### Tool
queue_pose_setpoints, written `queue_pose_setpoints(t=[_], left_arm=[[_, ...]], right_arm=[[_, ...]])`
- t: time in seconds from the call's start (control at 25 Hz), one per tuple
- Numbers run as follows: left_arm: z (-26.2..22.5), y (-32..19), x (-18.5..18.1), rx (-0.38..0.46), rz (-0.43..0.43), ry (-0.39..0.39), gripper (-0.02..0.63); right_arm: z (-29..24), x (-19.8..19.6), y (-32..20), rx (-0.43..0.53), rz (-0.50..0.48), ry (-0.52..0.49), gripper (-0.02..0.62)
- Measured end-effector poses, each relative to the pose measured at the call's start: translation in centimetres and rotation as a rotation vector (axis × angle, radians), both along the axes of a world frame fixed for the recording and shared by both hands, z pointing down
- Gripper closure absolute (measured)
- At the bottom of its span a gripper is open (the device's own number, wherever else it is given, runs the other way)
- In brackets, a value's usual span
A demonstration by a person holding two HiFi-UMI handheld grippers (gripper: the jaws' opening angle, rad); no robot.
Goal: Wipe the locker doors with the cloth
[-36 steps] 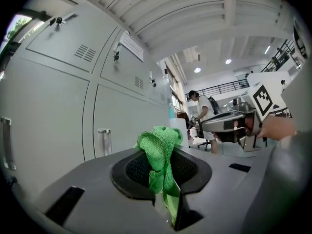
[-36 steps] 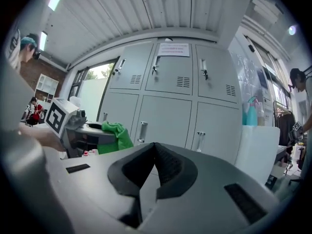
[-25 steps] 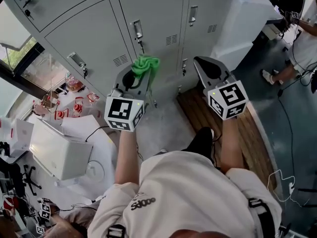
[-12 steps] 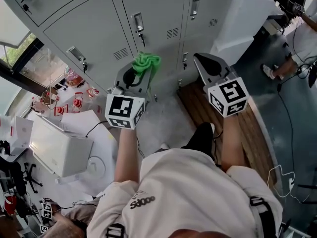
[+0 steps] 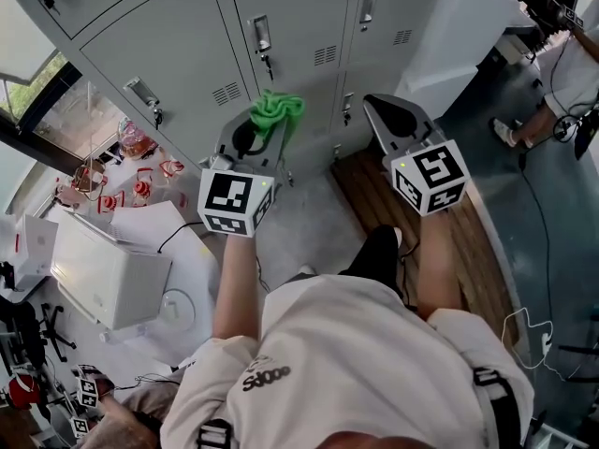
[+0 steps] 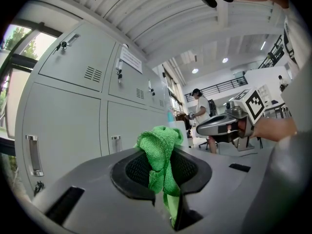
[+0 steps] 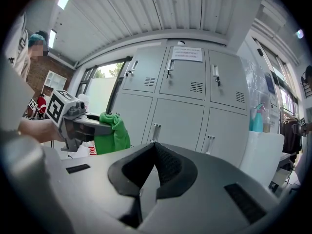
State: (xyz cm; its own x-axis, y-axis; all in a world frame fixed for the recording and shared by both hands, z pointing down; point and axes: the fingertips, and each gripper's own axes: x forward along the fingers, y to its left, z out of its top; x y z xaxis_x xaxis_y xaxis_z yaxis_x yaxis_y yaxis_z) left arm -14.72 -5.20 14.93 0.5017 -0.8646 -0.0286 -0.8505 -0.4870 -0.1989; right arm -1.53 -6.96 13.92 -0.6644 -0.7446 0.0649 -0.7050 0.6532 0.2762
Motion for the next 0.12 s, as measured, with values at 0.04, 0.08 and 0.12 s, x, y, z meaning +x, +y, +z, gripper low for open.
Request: queue_pose_setpoints(t=[0.04, 0.08, 0.12], left_arm=[[0.07, 0.03, 0.04, -0.001, 0.001, 0.001, 0.515], [0.16, 0.05, 0.08, -0.001, 0.001, 0.001, 0.515], [0.26, 0.08, 0.12, -0.002, 0.002, 0.002, 0.516]], right_arm=[[0.09, 0.05, 0.05, -0.001, 0.001, 0.0, 0.588], [0.2, 0.11, 0.1, -0.002, 0.001, 0.0, 0.588], [0.32, 0.18, 0.15, -0.003, 0.002, 0.0, 0.588]])
